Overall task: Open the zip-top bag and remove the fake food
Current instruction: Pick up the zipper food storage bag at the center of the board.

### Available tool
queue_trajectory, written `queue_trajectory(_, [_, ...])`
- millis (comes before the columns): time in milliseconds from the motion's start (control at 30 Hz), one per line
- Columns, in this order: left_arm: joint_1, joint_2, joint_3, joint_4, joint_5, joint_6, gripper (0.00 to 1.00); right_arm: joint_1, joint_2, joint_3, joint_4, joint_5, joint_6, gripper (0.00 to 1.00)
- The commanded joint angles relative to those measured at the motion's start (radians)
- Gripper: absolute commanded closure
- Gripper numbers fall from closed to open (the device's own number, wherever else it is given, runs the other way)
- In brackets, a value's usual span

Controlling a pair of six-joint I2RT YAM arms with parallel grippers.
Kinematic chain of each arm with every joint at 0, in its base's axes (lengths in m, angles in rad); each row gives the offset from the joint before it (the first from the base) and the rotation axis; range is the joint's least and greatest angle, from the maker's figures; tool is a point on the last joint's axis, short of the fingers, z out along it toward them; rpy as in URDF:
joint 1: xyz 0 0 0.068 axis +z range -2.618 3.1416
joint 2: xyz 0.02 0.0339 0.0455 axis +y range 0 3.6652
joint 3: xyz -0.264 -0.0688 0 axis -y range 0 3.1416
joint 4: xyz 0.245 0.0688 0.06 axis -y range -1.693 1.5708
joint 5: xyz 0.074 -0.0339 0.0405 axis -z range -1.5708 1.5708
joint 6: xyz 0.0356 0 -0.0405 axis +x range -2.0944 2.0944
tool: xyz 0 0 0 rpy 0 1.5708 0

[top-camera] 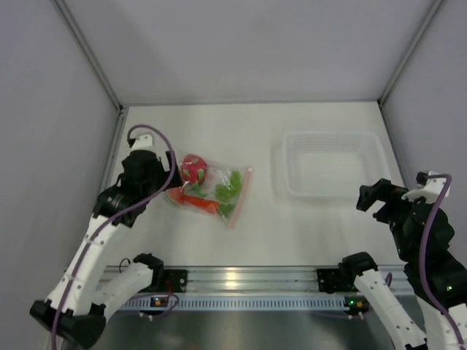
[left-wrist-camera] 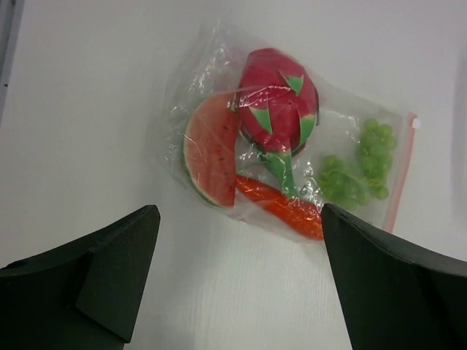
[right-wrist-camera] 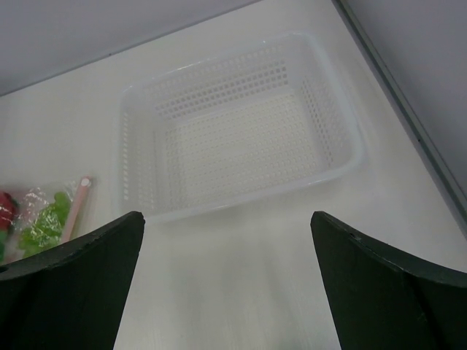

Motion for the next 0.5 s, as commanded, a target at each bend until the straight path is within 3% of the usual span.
queue_trajectory(0, [-0.029, 0.166, 0.06, 0.021, 0.014, 0.019, 0.01, 0.004, 0.012, -0.001, 0.027, -0.018, 0.011, 0.01])
queue_trajectory(167, [-0.12, 0.402, 0.129, -0.019, -0.158, -0.035, 0.01, 0.004, 0.007, -0.006, 0.034, -0.038, 0.003, 0.01])
queue_trajectory(300, [-0.376, 0.528, 0.232, -0.022, -0.317, -0.101, 0.01, 0.004, 0.029, -0.006, 0.035, -0.083, -0.017, 0.0])
queue_trajectory(367, [-0.517, 0.614, 0.281, -0.055, -0.465, -0.145, 0.01, 0.005, 0.041, -0.003, 0.028, -0.095, -0.024, 0.01])
queue_trajectory(467, [-0.64, 0.773, 0.372, -0.092, -0.584, -0.165, 0.01, 0.005, 0.049, -0.004, 0.027, -0.12, -0.032, 0.01])
